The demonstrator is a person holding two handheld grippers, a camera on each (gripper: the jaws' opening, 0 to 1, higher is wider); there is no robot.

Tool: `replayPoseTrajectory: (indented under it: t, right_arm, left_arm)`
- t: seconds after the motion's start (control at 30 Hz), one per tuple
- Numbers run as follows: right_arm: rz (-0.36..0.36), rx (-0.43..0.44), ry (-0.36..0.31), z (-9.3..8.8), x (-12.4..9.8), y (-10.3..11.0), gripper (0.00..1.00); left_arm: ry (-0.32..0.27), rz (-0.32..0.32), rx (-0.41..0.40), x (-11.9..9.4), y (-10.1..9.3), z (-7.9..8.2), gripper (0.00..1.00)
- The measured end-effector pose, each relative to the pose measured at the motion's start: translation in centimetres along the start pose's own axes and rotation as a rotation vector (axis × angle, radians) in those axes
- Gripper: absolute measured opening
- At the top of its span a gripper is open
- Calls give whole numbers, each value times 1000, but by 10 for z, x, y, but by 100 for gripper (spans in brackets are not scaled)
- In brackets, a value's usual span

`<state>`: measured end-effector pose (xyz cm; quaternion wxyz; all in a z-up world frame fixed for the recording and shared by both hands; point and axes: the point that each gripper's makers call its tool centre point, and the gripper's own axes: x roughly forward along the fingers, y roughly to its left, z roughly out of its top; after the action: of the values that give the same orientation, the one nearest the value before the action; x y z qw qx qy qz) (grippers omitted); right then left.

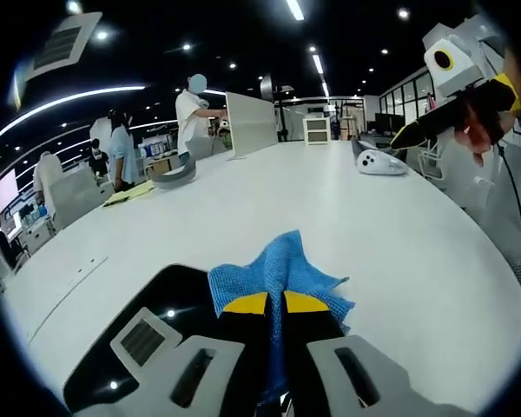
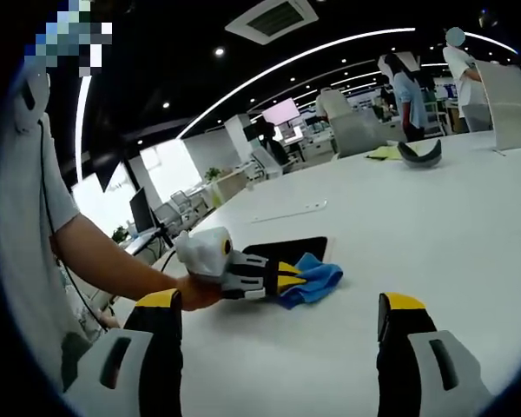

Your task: Wipe the mirror surface with the cleaning cloth until all visible marks leave the cleaned area.

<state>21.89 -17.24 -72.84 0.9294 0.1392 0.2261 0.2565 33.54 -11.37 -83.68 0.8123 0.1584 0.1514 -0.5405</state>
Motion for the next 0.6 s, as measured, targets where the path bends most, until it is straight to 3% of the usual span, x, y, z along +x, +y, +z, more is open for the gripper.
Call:
replayPoseTrajectory:
  t: [0.6]
  right_arm:
    - [-5,4,1,-1,-1,-1,94]
  left_arm:
    - [-3,-6,13,3,9,1,2]
